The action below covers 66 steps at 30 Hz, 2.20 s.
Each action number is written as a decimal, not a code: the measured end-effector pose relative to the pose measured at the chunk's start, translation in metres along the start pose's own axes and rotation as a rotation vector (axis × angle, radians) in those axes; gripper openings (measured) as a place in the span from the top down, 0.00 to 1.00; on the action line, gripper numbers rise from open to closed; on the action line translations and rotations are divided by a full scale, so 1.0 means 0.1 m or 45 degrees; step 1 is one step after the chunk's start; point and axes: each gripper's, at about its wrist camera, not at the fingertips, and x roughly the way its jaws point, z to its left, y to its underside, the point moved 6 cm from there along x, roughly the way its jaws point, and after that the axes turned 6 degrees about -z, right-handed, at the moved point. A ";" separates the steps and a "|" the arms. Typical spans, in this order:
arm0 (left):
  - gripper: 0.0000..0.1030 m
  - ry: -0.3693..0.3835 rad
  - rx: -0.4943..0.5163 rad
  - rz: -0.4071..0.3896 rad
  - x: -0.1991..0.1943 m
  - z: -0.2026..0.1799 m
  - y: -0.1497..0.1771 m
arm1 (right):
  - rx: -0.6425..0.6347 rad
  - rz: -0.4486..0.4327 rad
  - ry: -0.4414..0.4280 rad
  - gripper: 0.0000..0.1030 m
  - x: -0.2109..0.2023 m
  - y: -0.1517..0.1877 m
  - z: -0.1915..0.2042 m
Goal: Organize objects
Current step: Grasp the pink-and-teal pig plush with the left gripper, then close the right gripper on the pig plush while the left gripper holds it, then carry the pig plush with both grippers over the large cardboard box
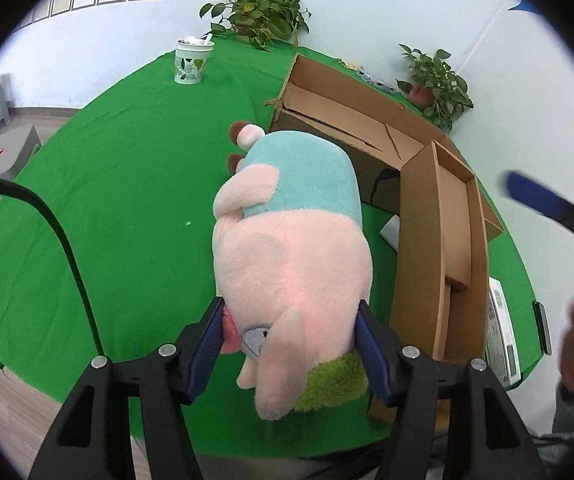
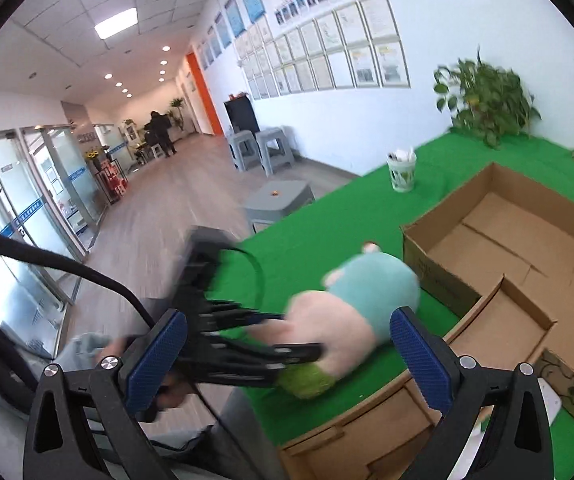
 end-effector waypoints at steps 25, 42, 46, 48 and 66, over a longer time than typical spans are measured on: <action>0.30 0.019 0.049 -0.081 0.03 0.06 0.29 | 0.171 0.331 0.402 0.00 1.43 0.37 -0.30; 0.41 -0.165 0.262 -0.167 -0.33 -0.51 0.16 | 0.265 0.101 0.308 0.36 0.85 0.35 -0.23; 0.41 -0.216 0.333 -0.223 -0.47 -0.79 0.02 | 0.274 -0.009 0.271 0.41 0.56 0.21 -0.24; 0.41 -0.224 0.370 -0.255 -0.53 -0.95 -0.02 | 0.285 -0.060 0.259 0.41 0.39 0.14 -0.27; 0.43 -0.068 0.649 -0.440 -0.23 -1.94 -0.84 | 0.389 -0.392 0.468 0.44 -0.98 -0.48 -1.14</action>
